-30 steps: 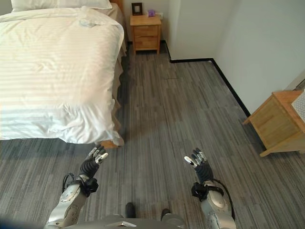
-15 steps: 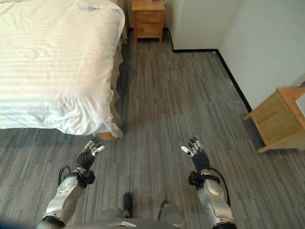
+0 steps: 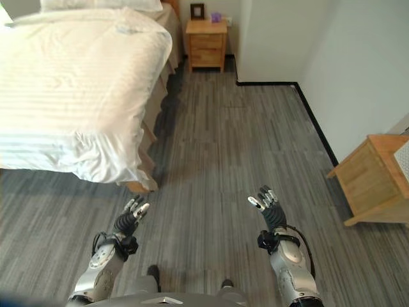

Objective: Making the bed.

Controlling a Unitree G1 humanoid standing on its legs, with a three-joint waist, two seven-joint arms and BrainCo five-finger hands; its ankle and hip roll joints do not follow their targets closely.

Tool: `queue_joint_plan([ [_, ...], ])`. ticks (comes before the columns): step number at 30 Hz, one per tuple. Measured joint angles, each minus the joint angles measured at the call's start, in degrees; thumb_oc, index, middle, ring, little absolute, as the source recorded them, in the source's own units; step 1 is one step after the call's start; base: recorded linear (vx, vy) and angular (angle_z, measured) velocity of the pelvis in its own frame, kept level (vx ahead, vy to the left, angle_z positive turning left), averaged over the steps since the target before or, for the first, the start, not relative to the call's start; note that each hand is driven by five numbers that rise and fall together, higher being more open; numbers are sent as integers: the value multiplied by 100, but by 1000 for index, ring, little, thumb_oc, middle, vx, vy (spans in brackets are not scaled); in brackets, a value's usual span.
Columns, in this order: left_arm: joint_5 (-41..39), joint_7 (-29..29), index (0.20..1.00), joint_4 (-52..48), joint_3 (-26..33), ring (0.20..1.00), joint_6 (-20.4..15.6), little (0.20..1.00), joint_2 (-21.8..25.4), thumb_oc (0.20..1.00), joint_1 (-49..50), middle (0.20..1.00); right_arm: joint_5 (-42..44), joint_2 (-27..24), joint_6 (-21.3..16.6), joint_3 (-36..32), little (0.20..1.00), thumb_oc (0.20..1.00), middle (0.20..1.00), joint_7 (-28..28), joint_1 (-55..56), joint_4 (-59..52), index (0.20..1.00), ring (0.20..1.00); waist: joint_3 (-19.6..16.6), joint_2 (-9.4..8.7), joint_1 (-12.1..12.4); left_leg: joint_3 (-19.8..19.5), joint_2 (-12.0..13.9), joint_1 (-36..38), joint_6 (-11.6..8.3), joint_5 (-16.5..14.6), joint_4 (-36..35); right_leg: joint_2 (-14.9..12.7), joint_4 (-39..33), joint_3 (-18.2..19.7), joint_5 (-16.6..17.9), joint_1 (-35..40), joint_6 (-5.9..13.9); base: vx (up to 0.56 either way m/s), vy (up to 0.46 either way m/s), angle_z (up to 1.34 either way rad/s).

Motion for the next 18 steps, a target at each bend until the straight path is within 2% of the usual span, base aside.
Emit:
queue_joint_plan([
  [2, 3, -20, 1000, -50, -18, 1000, 3, 1000, -11, 1000, -3, 1000, 1, -10, 12, 1, 1000, 1000, 1000, 8, 108, 2, 1000, 1000, -14, 22, 9, 220, -284, 134, 70, -185, -398, 79, -1, 7, 12, -89, -12, 84, -8, 3],
  [3, 6, -17, 1000, -52, -36, 1000, 2, 1000, 3, 1000, 13, 1000, 0, -44, 17, 40, 1000, 1000, 1000, 30, 142, 8, 1000, 1000, -37, 82, 49, 250, -334, 307, 204, -294, -683, 189, 57, 92, 29, -215, 39, 80, 29, -21],
  [4, 3, -16, 1000, -71, -39, 1000, 7, 1000, 33, 1000, 27, 1000, -2, -34, 22, 65, 1000, 1000, 1000, 45, 188, -5, 1000, 1000, -77, 153, 36, 203, -251, 433, 356, -404, -894, 319, 44, 113, 45, -218, 58, 124, 51, -37],
  [6, 4, -15, 1000, -83, -121, 1000, 9, 1000, 82, 1000, -48, 1000, -46, -22, 30, 100, 1000, 1000, 1000, 39, 222, 111, 1000, 1000, -85, 82, -3, 49, -145, 592, 483, -633, -1152, 467, 65, 126, 10, -197, 115, 124, 47, -11],
  [9, 5, -20, 1000, -93, -225, 1000, 18, 1000, 130, 1000, -255, 1000, 17, 163, 24, -55, 1000, 1000, 1000, -18, 217, 132, 1000, 1000, -94, -30, -55, 73, -162, 606, 527, -747, -1185, 429, 110, 140, -13, -224, 150, 110, 66, 0],
  [12, 22, -11, 1000, -109, -163, 1000, 14, 1000, 202, 1000, -294, 1000, 19, 246, 28, 47, 1000, 1000, 1000, 21, 202, 139, 1000, 1000, -113, 5, -38, 88, -241, 627, 555, -838, -1169, 320, 194, 144, -52, -227, 208, 119, 83, 0],
  [15, 20, 87, 1000, -98, 205, 1000, 12, 1000, 234, 1000, -97, 1000, 60, 324, 43, 109, 1000, 1000, 1000, 37, 149, 134, 1000, 1000, -151, 45, -3, 135, -316, 679, 542, -944, -1175, 215, 318, 213, -114, -278, 284, 99, 72, -11],
  [18, 20, 232, 1000, -98, 424, 1000, 4, 1000, 285, 1000, -43, 1000, 183, 315, 44, 107, 1000, 1000, 1000, 31, -75, 114, 1000, 1000, -191, 91, 131, 383, -379, 593, 655, -999, -1155, 56, 964, 418, -298, -762, 401, 87, 78, -31],
])
